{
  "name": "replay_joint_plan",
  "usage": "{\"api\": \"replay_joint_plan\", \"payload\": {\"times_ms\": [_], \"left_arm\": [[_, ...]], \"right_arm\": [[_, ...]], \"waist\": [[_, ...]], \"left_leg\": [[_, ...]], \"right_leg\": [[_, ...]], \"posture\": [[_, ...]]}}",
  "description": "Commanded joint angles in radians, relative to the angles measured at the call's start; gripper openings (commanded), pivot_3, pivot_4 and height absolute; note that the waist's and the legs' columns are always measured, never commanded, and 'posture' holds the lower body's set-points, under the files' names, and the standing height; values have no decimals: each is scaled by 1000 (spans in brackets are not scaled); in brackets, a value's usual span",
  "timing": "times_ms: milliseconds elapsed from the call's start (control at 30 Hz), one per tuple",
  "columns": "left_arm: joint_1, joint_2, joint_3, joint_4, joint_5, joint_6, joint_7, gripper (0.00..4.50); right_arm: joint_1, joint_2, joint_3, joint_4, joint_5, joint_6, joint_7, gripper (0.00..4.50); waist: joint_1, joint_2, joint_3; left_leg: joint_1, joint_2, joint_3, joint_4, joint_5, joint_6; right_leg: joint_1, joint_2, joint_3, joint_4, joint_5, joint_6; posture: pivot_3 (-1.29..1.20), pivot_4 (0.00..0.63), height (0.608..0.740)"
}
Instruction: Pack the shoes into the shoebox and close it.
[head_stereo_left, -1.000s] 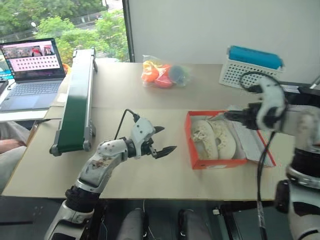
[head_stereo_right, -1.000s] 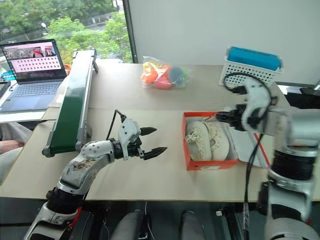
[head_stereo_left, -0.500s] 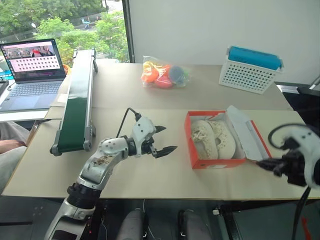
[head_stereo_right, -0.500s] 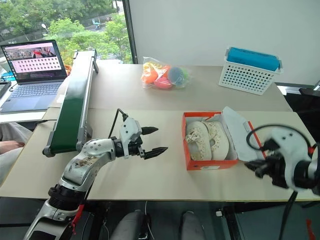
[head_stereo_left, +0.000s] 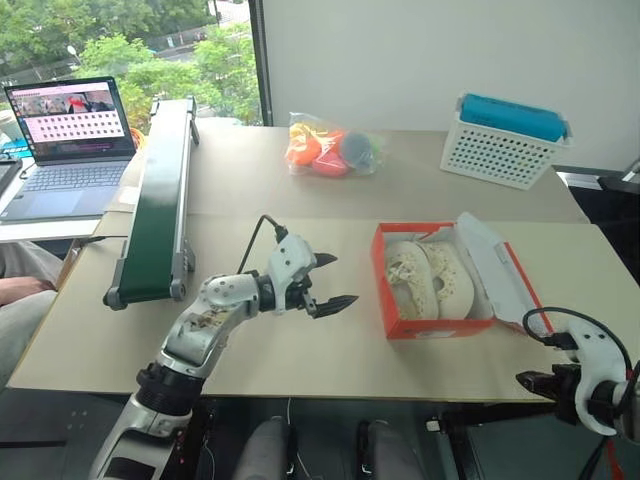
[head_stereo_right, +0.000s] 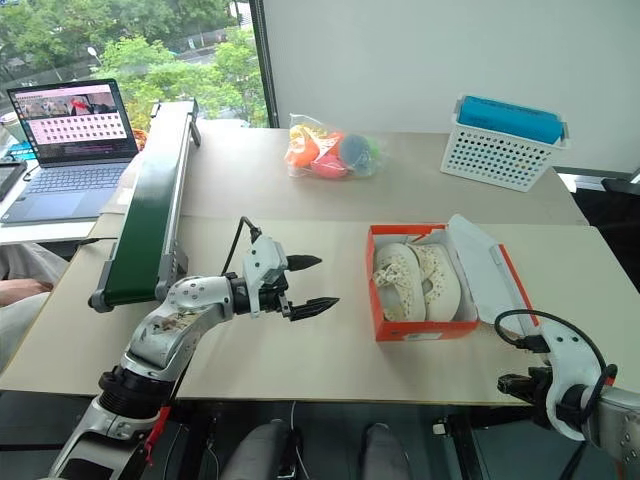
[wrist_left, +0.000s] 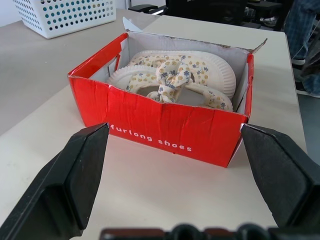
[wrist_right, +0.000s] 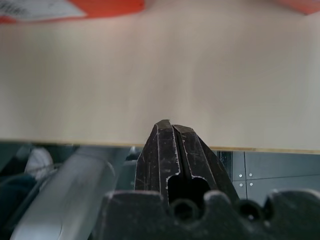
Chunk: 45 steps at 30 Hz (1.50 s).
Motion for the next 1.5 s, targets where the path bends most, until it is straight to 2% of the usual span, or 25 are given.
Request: {"api": "replay_joint_plan", "payload": {"times_ms": [33, 200, 300, 567, 700, 800, 1000, 1267, 1500], "left_arm": [[-22, 0, 5, -16, -3, -9, -10, 4500], [-28, -4, 4, -14, -3, -4, -10, 4500], [-32, -8, 6, -16, -4, 0, -6, 4500], [-26, -1, 14, -25, -5, 6, -2, 4500], [-27, -5, 14, -23, -4, 4, 5, 4500], [-29, -9, 14, -20, -3, 3, 9, 4500], [-35, -7, 16, -17, -3, 2, 11, 4500], [-39, -3, 19, -19, -3, 5, 13, 4500], [-55, 2, 26, -7, -2, 7, 11, 4500]], "right_arm": [[-149, 135, -114, 49, -27, 7, -115, 37], [-328, 304, -206, 142, -105, 7, -303, 37], [-417, 372, -243, 184, -135, 7, -391, 37], [-499, 413, -298, 276, -172, 7, -527, 37], [-674, 478, -422, 374, -248, 7, -631, 37], [-799, 472, -524, 477, -301, -6, -668, 37], [-872, 386, -636, 734, -338, -188, -739, 37], [-893, 325, -685, 971, -274, -403, -805, 37], [-882, 250, -696, 1204, -151, -611, -822, 37]], "waist": [[-3, 0, 0], [-5, 2, 0], [-8, 2, -1], [-18, 3, -1], [-30, 3, -1], [-35, 6, -1], [-31, 7, -1], [-43, 6, -1], [-45, 0, -4]], "left_leg": [[0, 0, 0, 0, 0, 0], [0, 0, 0, -1, 1, -1], [0, -1, 1, -1, 1, -1], [0, -1, 1, -1, 1, -1], [1, -1, 1, -1, 1, -1], [3, -1, 2, -1, 2, -2], [4, -2, 2, -2, 2, -2], [7, -2, 3, -2, 2, -2], [8, -2, 3, -2, 2, -2]], "right_leg": [[0, 0, 0, 0, 0, 0], [-1, 1, 1, 1, 1, -1], [-1, 0, 0, 1, 4, -7], [-1, 0, 1, 2, 4, -7], [-1, 1, 1, 3, 4, -7], [-1, 2, 2, 6, 3, -6], [-1, 0, 2, 10, 1, -8], [1, 0, 4, 10, 0, -6], [3, 0, 4, 8, 0, -5]], "posture": [[0, 150, 699], [0, 150, 699], [0, 150, 699], [0, 150, 699], [0, 150, 699], [0, 150, 699], [0, 150, 699], [0, 150, 699], [0, 150, 699]]}}
